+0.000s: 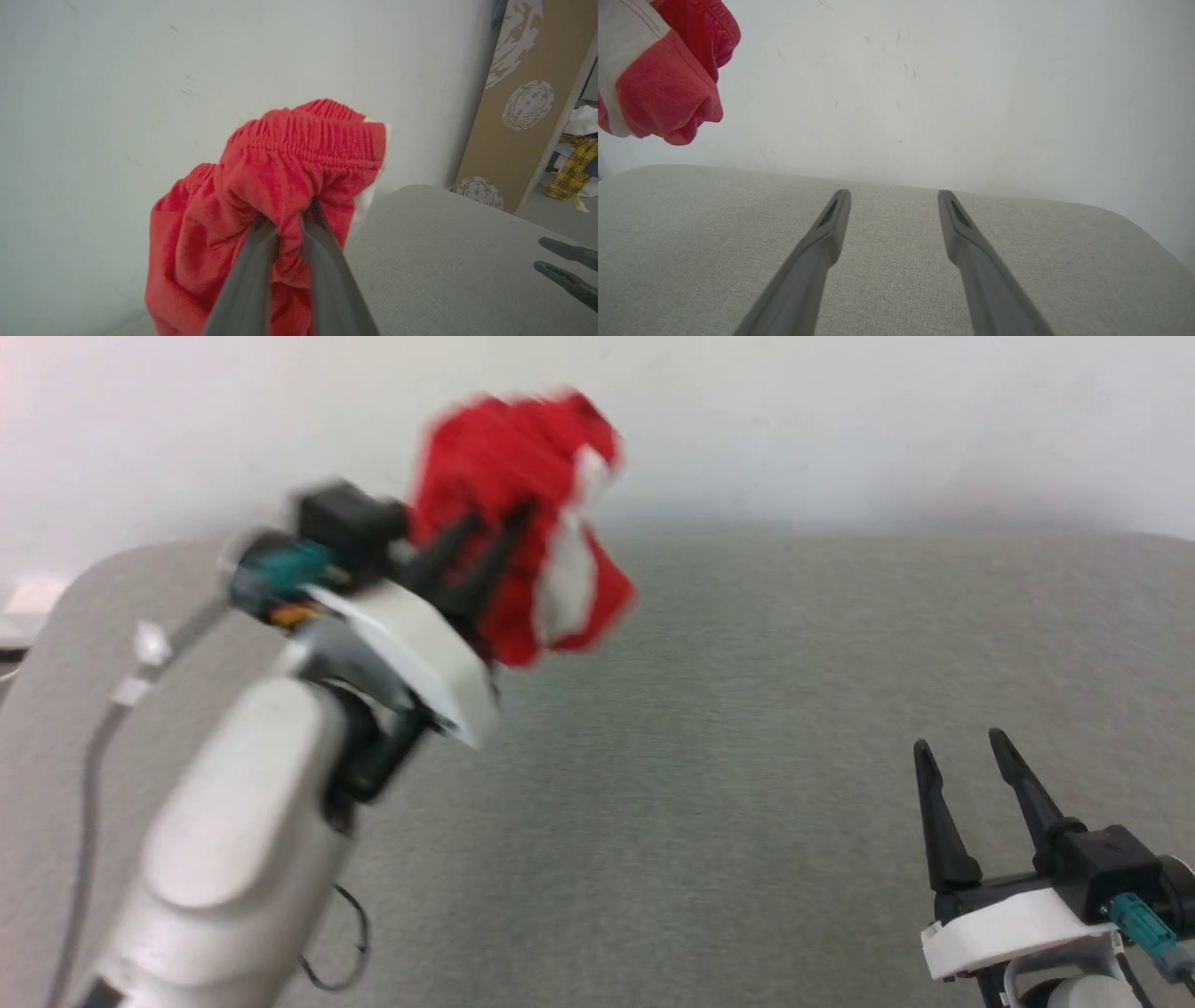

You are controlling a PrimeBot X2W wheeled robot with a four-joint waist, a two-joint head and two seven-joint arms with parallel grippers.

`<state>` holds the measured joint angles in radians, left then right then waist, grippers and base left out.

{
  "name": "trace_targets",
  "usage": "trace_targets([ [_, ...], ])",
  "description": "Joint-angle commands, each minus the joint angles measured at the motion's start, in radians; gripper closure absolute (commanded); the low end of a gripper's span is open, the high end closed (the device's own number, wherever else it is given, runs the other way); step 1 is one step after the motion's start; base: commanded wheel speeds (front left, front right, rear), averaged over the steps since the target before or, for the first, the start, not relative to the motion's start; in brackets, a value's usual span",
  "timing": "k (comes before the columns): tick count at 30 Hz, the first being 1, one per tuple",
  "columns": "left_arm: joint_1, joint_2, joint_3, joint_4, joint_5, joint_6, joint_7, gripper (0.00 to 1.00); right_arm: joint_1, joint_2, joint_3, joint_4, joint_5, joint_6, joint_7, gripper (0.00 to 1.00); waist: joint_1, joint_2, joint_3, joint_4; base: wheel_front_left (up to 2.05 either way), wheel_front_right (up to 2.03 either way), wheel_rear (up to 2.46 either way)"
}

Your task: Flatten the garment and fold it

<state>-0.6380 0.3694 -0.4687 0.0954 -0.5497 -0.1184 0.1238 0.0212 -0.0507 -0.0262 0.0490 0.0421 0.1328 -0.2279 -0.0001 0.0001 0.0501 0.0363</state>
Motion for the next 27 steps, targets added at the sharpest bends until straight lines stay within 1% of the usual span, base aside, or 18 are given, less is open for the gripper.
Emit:
trace_targets([
  [1, 0.021, -0.019, -0.024, 0.016, 0.019, 0.007, -0.006, 1.00, -0.012, 0.001, 0.006, -0.006, -0.002, -0.002, 0.003, 0.00, 0.0001, -0.0001, 0.019, -0.096, 0.00, 0.00, 0.00],
  [5, 0.053, -0.097, -0.098, 0.115, 0.068, 0.027, -0.062, 1.00, -0.010, 0.001, 0.017, -0.004, 0.009, -0.002, 0.008, 0.00, 0.0001, -0.0001, 0.049, -0.176, 0.00, 0.00, 0.00],
  [8, 0.068, -0.148, -0.146, 0.222, 0.106, 0.040, -0.114, 1.00, -0.011, 0.001, 0.032, -0.004, 0.015, -0.002, 0.010, 0.00, 0.0001, -0.0001, 0.079, -0.230, 0.00, 0.00, 0.00],
  [12, 0.073, -0.200, -0.211, 0.380, 0.141, 0.033, -0.160, 1.00, -0.012, 0.001, 0.049, -0.001, 0.026, -0.002, 0.009, 0.00, 0.0001, -0.0001, 0.107, -0.277, 0.00, 0.00, 0.00],
  [13, 0.073, -0.212, -0.230, 0.415, 0.146, 0.026, -0.162, 0.33, -0.011, 0.001, 0.050, 0.001, 0.029, -0.002, 0.008, 0.00, 0.0001, -0.0001, 0.110, -0.283, 0.00, 0.00, 0.00],
  [14, 0.072, -0.224, -0.244, 0.441, 0.147, 0.021, -0.170, 0.00, -0.010, 0.001, 0.050, 0.003, 0.032, -0.002, 0.007, 0.00, 0.0001, -0.0001, 0.112, -0.285, 0.00, 0.00, 0.00],
  [17, 0.067, -0.240, -0.262, 0.481, 0.149, 0.014, -0.192, 0.00, -0.006, 0.001, 0.049, 0.009, 0.035, -0.002, 0.006, 0.00, 0.0001, -0.0001, 0.112, -0.283, 0.00, 0.00, 0.00],
  [20, 0.058, -0.257, -0.281, 0.522, 0.150, 0.008, -0.228, 0.00, -0.001, 0.001, 0.052, 0.023, 0.034, -0.002, 0.005, 0.00, 0.0001, -0.0001, 0.097, -0.265, 0.00, 0.00, 0.00],
  [24, 0.046, -0.271, -0.285, 0.539, 0.137, 0.003, -0.282, 0.00, 0.001, 0.001, 0.050, 0.037, 0.032, -0.002, 0.007, 0.00, 0.0001, -0.0001, 0.056, -0.225, 0.00, 0.00, 0.00],
  [27, 0.041, -0.271, -0.270, 0.527, 0.126, 0.004, -0.321, 0.00, 0.007, 0.001, 0.044, 0.042, 0.027, -0.002, 0.011, 0.00, 0.0001, -0.0001, 0.019, -0.187, 0.00, 0.00, 0.00],
])
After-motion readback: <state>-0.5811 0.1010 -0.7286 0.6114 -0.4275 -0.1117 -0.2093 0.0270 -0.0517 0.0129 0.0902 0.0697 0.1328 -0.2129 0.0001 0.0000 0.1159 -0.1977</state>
